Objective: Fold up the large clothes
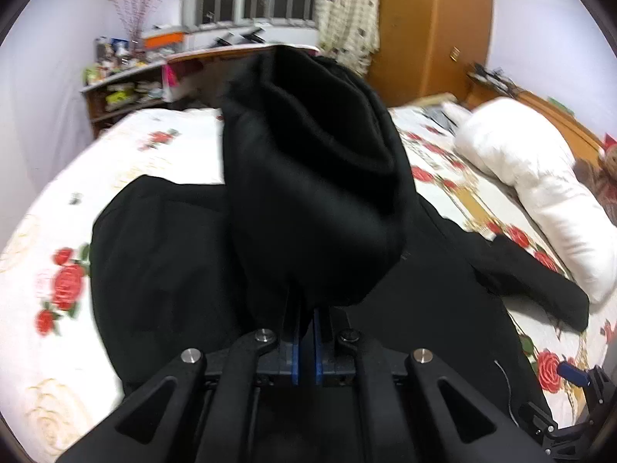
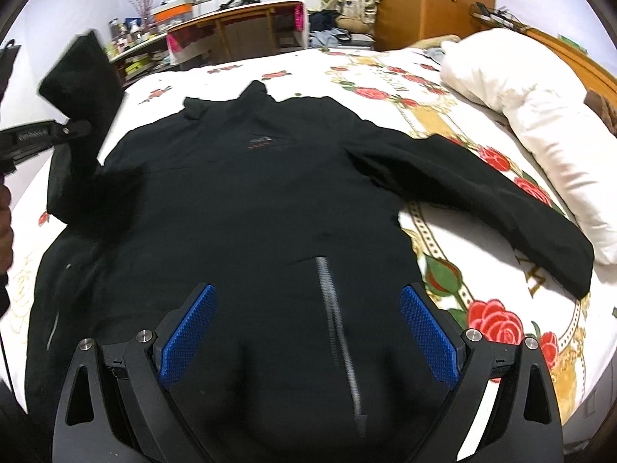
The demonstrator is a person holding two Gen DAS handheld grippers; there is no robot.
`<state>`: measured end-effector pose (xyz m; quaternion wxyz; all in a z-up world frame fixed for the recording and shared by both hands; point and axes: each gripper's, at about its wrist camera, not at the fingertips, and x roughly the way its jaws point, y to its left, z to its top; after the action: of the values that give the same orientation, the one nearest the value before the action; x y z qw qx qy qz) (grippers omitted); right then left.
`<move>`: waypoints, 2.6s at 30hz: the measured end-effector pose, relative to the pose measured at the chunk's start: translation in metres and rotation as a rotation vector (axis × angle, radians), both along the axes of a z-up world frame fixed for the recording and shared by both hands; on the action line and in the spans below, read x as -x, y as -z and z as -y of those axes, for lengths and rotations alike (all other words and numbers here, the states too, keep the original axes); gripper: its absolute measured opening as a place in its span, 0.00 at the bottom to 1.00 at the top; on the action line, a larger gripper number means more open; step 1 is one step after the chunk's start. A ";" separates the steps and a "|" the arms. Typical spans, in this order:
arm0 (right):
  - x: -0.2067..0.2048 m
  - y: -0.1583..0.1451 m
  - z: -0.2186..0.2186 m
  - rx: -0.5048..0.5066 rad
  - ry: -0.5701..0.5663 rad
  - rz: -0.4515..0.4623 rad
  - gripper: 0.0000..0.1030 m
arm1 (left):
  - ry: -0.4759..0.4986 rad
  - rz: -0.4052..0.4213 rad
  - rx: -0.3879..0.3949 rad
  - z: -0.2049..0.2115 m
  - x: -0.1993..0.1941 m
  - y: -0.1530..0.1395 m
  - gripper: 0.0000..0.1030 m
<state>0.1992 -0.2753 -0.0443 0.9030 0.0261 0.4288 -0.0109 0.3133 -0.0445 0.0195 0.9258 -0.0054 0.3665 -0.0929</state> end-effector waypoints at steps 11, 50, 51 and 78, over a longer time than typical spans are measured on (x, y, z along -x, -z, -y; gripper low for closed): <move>-0.012 0.018 0.025 0.004 0.040 -0.020 0.93 | 0.108 -0.168 -0.002 0.068 -0.017 0.072 0.12; -0.185 0.058 -0.003 -0.137 -0.067 -0.164 0.19 | -0.211 -0.160 0.085 -0.133 -0.038 0.102 0.64; -0.182 0.056 -0.003 -0.119 -0.068 -0.153 0.21 | -0.206 -0.162 0.077 -0.132 -0.038 0.102 0.64; -0.191 0.024 -0.029 0.037 -0.090 -0.026 0.28 | -0.262 -0.054 0.029 -0.136 -0.065 0.088 0.61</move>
<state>0.3902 -0.2461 -0.0678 0.8971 -0.0100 0.4411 0.0214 0.3783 0.0915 -0.0680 0.9195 -0.0691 0.3863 0.0237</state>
